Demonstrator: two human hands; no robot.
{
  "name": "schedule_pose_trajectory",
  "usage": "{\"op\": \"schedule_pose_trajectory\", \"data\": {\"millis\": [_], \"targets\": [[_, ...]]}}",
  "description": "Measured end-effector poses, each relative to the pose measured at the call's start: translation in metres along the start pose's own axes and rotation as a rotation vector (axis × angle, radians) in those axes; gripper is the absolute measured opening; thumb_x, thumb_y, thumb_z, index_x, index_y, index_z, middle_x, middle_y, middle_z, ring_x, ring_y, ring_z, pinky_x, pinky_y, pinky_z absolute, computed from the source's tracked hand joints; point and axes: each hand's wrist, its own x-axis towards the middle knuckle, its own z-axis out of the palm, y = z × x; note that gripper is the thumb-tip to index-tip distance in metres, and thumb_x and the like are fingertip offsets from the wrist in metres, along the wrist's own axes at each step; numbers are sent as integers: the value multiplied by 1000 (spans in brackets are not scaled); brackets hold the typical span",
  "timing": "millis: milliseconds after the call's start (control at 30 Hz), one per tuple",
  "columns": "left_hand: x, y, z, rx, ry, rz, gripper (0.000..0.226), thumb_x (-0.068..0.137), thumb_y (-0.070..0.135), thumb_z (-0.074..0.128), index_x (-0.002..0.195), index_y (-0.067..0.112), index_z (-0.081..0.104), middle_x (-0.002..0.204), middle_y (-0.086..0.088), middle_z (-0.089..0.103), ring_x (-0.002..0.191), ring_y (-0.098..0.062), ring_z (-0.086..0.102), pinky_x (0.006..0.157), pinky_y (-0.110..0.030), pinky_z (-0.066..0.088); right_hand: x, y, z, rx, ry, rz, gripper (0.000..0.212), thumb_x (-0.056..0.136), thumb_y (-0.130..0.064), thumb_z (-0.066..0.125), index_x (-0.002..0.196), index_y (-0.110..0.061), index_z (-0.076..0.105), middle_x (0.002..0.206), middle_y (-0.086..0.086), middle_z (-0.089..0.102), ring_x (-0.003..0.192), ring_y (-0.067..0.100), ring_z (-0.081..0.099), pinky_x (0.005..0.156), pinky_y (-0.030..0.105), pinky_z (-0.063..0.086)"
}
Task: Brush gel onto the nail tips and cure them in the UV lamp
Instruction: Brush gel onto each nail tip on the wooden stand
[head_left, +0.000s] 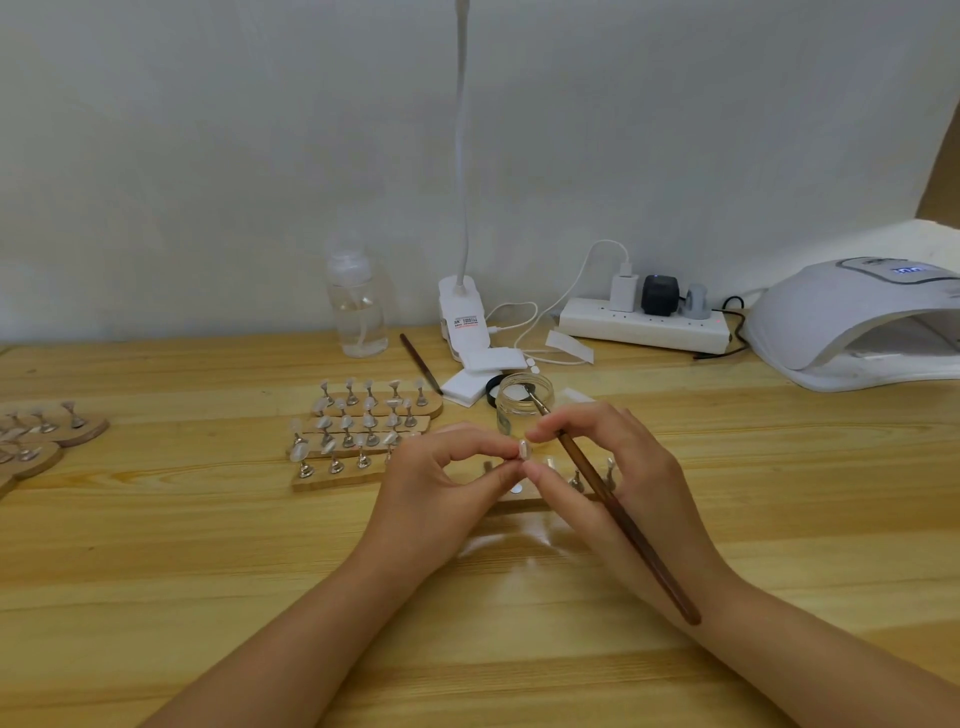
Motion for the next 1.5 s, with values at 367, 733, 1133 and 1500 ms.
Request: {"op": "schedule_pose_trajectory", "data": {"millis": [367,733,1133,1500], "targets": [[1,-2,0,57,-66,-62,15,68,22,74,79,31,70,80,14,70,83,-2,63,81,-19,45,0,5,0,9,-45,34,34,76,-23,72,89,-44,49,87,-22,61,95,-8,52,82,18,35],[-1,-6,0,109,-115,-126,24,68,20,77,83,33,62,84,10,65,84,4,57,69,-4,41,2,10,2,-123,-112,26,43,74,-21,75,91,-45,45,82,-25,58,95,-5,48,87,4,22],[0,-9,1,134,-122,-160,38,71,15,76,91,38,53,74,11,66,79,6,58,71,0,36,2,13,4,-149,-150,-3,41,75,-24,75,89,-47,44,84,-28,55,92,-15,44,87,6,22],[1,-8,2,117,-125,-167,40,70,17,77,93,38,53,74,13,65,80,4,58,72,-2,38,2,16,-6,-161,-77,9,27,74,-20,75,94,-27,59,88,-19,60,90,-2,51,87,19,32]]}}
